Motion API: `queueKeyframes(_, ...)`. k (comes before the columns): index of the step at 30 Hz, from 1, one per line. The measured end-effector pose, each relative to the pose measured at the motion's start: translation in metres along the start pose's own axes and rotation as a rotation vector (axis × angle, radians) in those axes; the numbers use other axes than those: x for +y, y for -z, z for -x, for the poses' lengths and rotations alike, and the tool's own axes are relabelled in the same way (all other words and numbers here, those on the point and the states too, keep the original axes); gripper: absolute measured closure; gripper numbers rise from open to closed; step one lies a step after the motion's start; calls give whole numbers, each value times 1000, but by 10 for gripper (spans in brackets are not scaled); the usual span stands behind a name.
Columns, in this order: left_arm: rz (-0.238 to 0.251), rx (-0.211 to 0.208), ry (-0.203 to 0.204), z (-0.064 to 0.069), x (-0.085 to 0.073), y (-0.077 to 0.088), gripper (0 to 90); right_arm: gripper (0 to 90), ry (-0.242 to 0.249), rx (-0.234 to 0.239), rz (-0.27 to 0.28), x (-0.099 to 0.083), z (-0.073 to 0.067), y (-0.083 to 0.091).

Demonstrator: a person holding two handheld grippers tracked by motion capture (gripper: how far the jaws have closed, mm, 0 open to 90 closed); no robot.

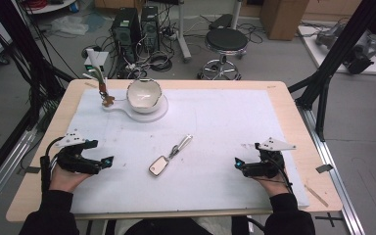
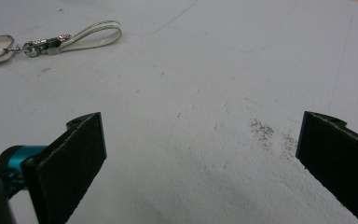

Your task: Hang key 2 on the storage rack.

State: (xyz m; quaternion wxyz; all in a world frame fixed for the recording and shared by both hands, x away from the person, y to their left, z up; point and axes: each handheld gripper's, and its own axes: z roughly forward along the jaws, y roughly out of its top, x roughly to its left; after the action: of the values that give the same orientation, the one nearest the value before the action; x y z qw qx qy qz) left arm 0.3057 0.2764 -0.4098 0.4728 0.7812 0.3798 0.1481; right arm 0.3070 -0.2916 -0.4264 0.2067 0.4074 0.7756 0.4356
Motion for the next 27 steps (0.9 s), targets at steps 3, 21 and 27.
queueKeyframes(3, -21, -6, -11, 3, 4, -4, 55, 7, 5, -8, 4, -1, 1, 2)
queueKeyframes(21, -104, -51, -75, 26, 34, -39, 55, 7, 11, -25, 26, -1, 0, 7)
queueKeyframes(27, -127, -70, -99, 37, 49, -57, 55, 7, 15, -20, 34, 0, 0, 8)
